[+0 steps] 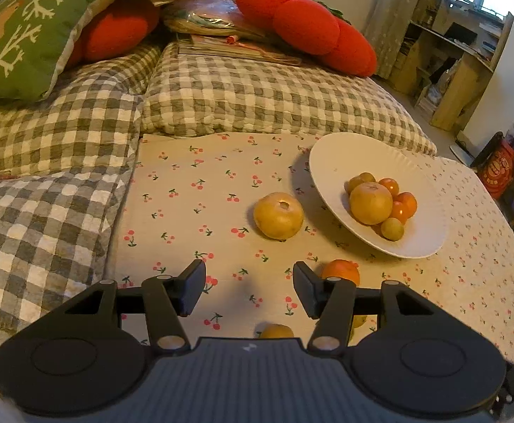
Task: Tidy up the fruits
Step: 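Move both open tools back over the remaining fruits, then grasp another large yellow-brown fruit with the left tool while the right tool grasps a dark green fruit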
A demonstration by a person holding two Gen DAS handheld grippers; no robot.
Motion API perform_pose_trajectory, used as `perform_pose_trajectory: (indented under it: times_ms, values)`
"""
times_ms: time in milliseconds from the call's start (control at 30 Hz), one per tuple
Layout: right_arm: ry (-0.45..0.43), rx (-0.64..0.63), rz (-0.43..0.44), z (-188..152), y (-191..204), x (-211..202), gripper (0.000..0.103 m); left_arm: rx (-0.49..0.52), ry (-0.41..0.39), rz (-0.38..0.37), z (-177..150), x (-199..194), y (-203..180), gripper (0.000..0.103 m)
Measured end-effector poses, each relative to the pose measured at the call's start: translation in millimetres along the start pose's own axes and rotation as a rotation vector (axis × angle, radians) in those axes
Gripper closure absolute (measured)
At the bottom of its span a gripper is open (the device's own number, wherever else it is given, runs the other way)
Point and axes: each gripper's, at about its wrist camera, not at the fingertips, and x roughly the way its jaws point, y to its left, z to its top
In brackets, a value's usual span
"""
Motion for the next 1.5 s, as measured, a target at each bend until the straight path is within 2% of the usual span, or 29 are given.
perform_pose_trajectory:
  times_ms: [167, 300, 433, 533, 600, 767, 867, 1200, 1400, 1467, 1500]
  values:
    - [-0.037, -0.008, -0.128, -8, 9, 5, 0.044, -0.009, 0.014, -0.024, -4, 7, 5, 0.048]
    - [-0.035, 0.008, -0.098, -7, 11, 14, 0.045, 0.001, 0.04, -0.047, -11, 17, 3, 0.048]
    - [-0.048, 0.016, -0.12, -2, 12, 15, 0.049, 0.015, 0.044, -0.068, -14, 20, 0, 0.048]
    - [-0.035, 0.039, -0.222, -10, 9, 10, 0.052, 0.029, 0.049, -0.079, -16, 22, -2, 0.048]
    - [-0.039, 0.073, -0.262, -16, 3, 3, 0.05, 0.033, 0.057, -0.075, -17, 24, -4, 0.048]
    - [-0.035, 0.09, -0.265, -16, 0, 4, 0.05, 0.041, 0.064, -0.072, -18, 25, -6, 0.048]
    - [-0.035, 0.084, -0.182, -10, 6, 11, 0.047, 0.034, 0.059, -0.072, -17, 25, -4, 0.048]
    - [-0.03, 0.041, -0.051, 4, 24, 43, 0.049, 0.0, 0.059, -0.09, -11, 38, -1, 0.048]
    - [-0.007, 0.034, -0.084, 10, 31, 55, 0.068, 0.021, 0.017, -0.089, 11, 54, -3, 0.048]
    - [-0.005, 0.028, -0.09, 10, 32, 58, 0.078, 0.032, 0.003, -0.088, 17, 60, -3, 0.048]
    - [-0.007, 0.022, -0.094, 11, 33, 59, 0.079, 0.042, -0.003, -0.084, 20, 64, -3, 0.048]
